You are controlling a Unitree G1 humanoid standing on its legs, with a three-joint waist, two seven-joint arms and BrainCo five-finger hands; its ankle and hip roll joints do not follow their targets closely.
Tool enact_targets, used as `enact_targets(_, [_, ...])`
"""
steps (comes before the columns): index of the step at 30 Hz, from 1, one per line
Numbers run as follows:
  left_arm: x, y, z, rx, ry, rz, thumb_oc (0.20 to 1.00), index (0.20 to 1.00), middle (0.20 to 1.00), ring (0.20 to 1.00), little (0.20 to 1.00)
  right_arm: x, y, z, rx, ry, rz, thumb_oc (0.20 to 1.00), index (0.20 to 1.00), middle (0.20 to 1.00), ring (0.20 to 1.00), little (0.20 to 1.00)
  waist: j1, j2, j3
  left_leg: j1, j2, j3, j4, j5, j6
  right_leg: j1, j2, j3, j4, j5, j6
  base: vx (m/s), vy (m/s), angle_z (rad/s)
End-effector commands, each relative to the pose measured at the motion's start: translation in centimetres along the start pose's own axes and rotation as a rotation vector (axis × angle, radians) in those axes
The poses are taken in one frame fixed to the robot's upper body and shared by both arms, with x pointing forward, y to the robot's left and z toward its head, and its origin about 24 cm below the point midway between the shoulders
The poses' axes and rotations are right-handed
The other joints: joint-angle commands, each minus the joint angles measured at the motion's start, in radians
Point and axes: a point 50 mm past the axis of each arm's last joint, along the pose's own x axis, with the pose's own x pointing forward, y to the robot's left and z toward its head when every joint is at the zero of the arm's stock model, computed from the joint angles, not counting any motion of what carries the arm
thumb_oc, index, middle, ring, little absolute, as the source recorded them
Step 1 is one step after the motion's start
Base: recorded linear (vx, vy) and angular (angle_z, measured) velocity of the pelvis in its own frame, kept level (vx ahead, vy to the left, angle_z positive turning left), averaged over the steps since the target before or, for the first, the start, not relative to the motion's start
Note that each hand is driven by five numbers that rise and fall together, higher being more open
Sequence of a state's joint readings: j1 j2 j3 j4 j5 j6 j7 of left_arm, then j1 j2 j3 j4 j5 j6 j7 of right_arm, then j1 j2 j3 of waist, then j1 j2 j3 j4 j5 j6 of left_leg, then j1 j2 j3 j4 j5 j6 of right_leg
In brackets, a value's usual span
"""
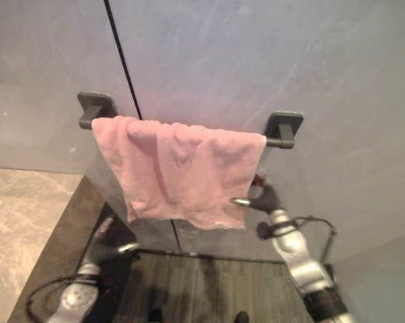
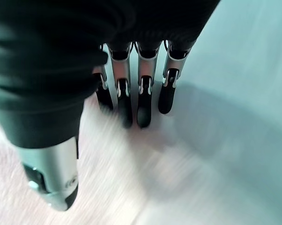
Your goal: Put brush and paste in cup on sink, flatten towel.
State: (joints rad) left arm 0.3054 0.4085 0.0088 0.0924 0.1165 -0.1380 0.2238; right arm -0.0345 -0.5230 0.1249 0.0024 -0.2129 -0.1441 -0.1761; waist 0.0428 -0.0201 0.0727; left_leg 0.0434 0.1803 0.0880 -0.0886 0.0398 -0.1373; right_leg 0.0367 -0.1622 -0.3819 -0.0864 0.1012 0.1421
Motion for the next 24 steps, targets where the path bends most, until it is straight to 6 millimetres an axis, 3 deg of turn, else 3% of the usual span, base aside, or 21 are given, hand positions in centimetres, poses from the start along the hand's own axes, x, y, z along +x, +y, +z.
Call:
enact_targets(1, [1.1, 3.1, 3.7, 0.134, -0.243, 0.104, 1.000, 1.000, 1.000, 1.000, 1.000, 0.6, -3.5, 2.0, -0.152, -0.114, -0.215, 1.000, 1.000, 1.000, 1.000, 1.000, -0.006, -0.032, -0.005, 0.022, -0.038, 0.017, 0.001, -0.016, 0.042, 0.071, -0.026, 0.029, 0.003, -0.044, 0.039, 0.00, 0.000, 0.00])
enact_targets(6, [1.0, 6.1, 7.1, 0.203, -0.443, 0.311, 1.000, 1.000, 1.000, 1.000, 1.000, 0.2, -6.2, 4.9, -0.281, -0.281, -0.385, 1.000, 1.000, 1.000, 1.000, 1.000, -0.005, -0.030, -0.007, 0.015, -0.041, 0.006, 0.001, -0.014, 0.037, 0.075, -0.033, 0.022, 0.003, -0.043, 0.041, -0.02, 0.005, 0.04])
enact_targets(10, [0.7, 8.9, 11.7, 0.348, -0.700, 0.471, 1.000, 1.000, 1.000, 1.000, 1.000, 1.1, -8.0, 9.4, -0.369, -0.529, -0.438, 1.000, 1.000, 1.000, 1.000, 1.000, 0.000, -0.029, -0.016, 0.022, -0.040, 0.006, 0.001, -0.022, 0.028, 0.083, -0.038, 0.018, 0.003, -0.044, 0.049, -0.03, 0.016, 0.05])
enact_targets(15, [-0.3, 10.4, 16.6, 0.495, -0.971, 0.579, 1.000, 1.000, 1.000, 1.000, 1.000, 1.7, -8.3, 14.3, -0.418, -0.788, -0.396, 1.000, 1.000, 1.000, 1.000, 1.000, 0.004, -0.030, -0.022, 0.020, -0.044, 0.010, 0.001, -0.018, 0.026, 0.079, -0.045, 0.026, -0.001, -0.035, 0.051, -0.02, 0.006, 0.00])
enact_targets(20, [-1.3, 10.8, 21.1, 0.662, -1.227, 0.520, 1.000, 1.000, 1.000, 1.000, 1.000, 1.9, -7.2, 19.0, -0.479, -1.049, -0.254, 1.000, 1.000, 1.000, 1.000, 1.000, 0.006, -0.032, -0.037, 0.028, -0.047, 0.018, 0.001, -0.020, 0.025, 0.081, -0.047, 0.033, -0.001, -0.033, 0.053, 0.00, 0.002, -0.01])
enact_targets(24, [-1.4, 10.6, 22.7, 0.732, -1.302, 0.422, 1.000, 1.000, 1.000, 1.000, 1.000, 2.3, -6.9, 20.3, -0.524, -1.104, -0.174, 1.000, 1.000, 1.000, 1.000, 1.000, 0.002, -0.031, -0.039, 0.035, -0.048, 0.019, 0.001, -0.023, 0.026, 0.086, -0.045, 0.036, -0.001, -0.033, 0.053, 0.01, 0.003, 0.02])
